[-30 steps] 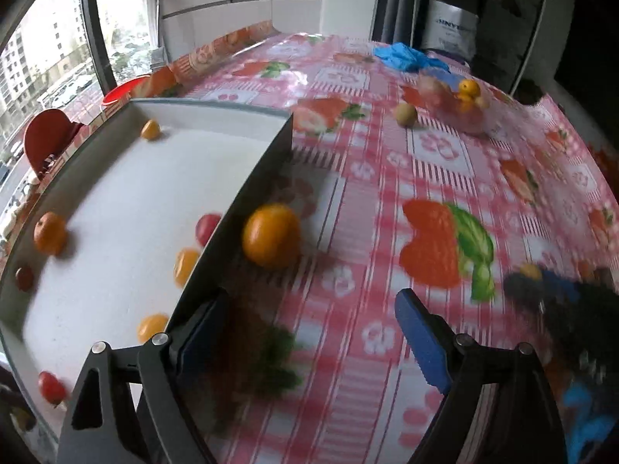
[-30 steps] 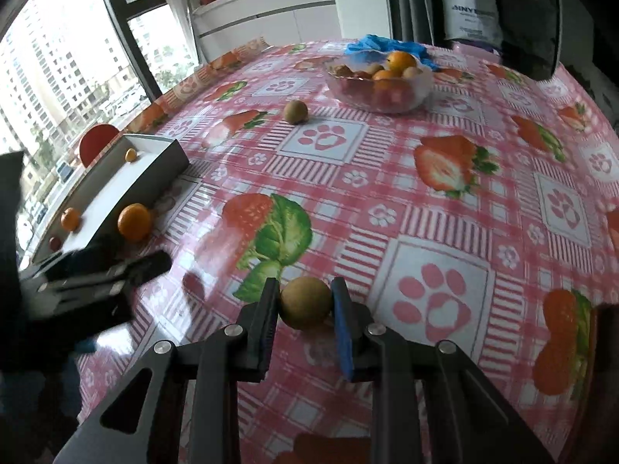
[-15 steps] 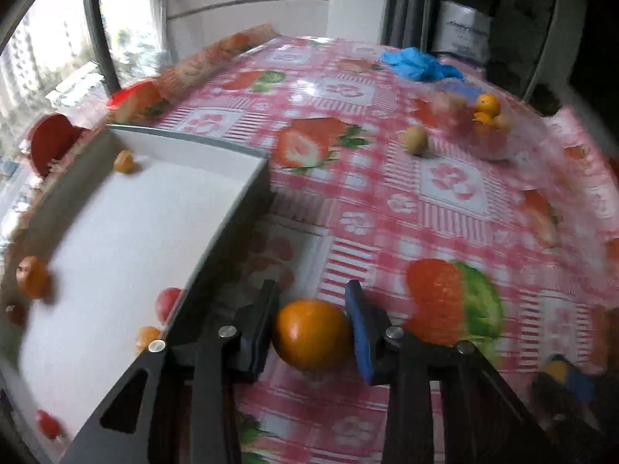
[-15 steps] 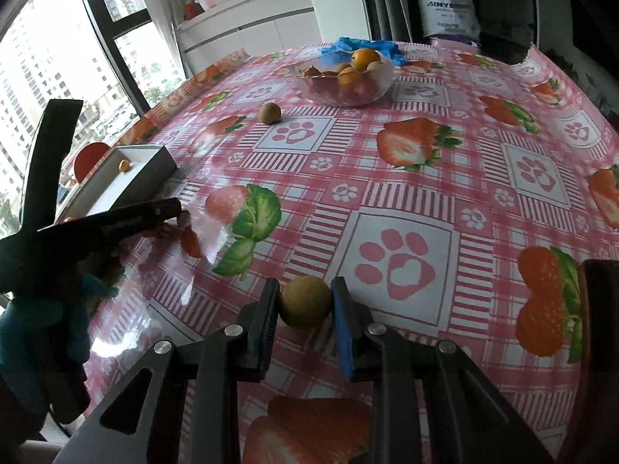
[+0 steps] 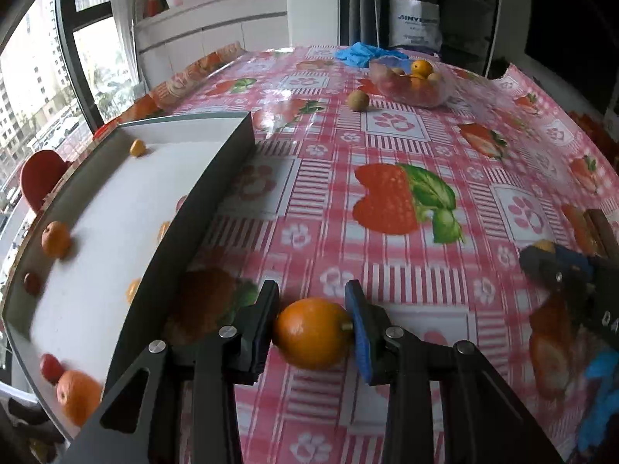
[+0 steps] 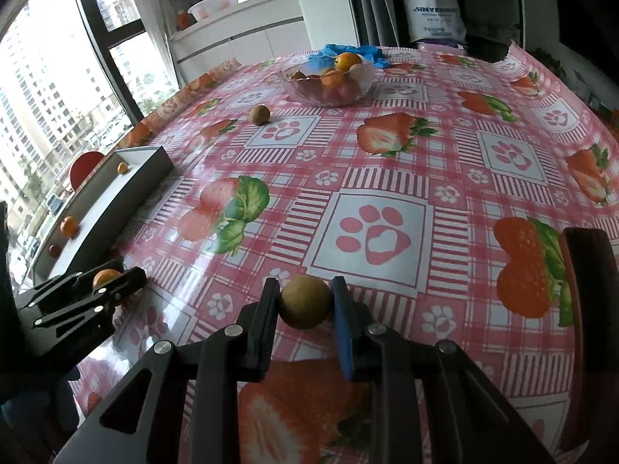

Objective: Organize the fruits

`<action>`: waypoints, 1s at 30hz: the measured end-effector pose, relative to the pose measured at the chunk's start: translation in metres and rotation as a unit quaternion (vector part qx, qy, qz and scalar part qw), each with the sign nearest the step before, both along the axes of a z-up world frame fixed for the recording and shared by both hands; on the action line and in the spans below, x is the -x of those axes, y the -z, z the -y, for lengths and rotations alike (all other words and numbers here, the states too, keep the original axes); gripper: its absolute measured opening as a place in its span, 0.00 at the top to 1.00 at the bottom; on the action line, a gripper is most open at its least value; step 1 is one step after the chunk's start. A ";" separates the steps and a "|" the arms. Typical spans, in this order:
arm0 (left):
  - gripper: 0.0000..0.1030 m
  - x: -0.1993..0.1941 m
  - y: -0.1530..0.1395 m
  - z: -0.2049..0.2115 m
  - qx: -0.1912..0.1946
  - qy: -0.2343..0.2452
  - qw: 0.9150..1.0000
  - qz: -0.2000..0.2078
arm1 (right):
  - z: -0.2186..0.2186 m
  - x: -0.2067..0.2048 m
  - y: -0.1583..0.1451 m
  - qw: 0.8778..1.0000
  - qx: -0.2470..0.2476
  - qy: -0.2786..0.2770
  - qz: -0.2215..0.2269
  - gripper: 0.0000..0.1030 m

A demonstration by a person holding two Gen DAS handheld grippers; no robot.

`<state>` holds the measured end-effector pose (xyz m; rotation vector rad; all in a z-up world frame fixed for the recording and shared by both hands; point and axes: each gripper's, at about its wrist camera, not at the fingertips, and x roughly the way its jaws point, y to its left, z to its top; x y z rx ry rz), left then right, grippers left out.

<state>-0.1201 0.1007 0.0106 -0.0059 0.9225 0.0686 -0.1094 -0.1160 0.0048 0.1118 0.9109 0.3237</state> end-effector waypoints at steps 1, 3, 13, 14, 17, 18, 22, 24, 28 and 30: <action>0.64 0.002 0.000 -0.002 0.006 -0.001 1.000 0.002 | 0.001 0.000 0.000 1.000 -0.002 0.000 0.000 0.72; 0.64 0.001 0.000 -0.006 0.020 -0.002 1.000 -0.001 | 0.001 0.000 0.000 1.000 -0.004 0.001 -0.001 0.72; 0.64 0.001 0.001 -0.013 0.050 0.001 0.999 0.003 | 0.000 0.001 0.000 1.000 -0.002 0.001 0.000 0.72; 0.64 0.001 0.001 -0.014 0.053 0.001 0.999 0.003 | 0.000 0.001 0.000 1.000 -0.002 0.001 0.000 0.72; 0.64 0.001 0.001 -0.013 0.046 0.002 0.999 0.002 | 0.001 0.001 0.000 1.000 -0.003 0.001 0.000 0.72; 0.64 0.001 0.001 -0.012 0.041 0.002 0.999 0.002 | 0.000 0.001 0.000 1.000 -0.003 0.001 0.000 0.72; 0.64 0.002 0.001 -0.010 0.034 0.003 0.999 0.002 | 0.001 0.001 0.000 1.000 -0.003 0.001 0.000 0.72; 0.64 0.002 0.001 -0.008 0.028 0.005 1.000 0.001 | 0.000 0.001 0.000 1.000 -0.004 0.001 0.000 0.72; 0.64 0.002 0.002 -0.007 0.025 0.005 1.000 0.001 | 0.000 0.001 0.000 1.000 -0.003 0.001 0.000 0.72; 0.64 0.002 0.002 -0.007 0.024 0.005 1.000 0.001 | 0.000 0.001 0.000 1.000 -0.003 0.001 0.000 0.72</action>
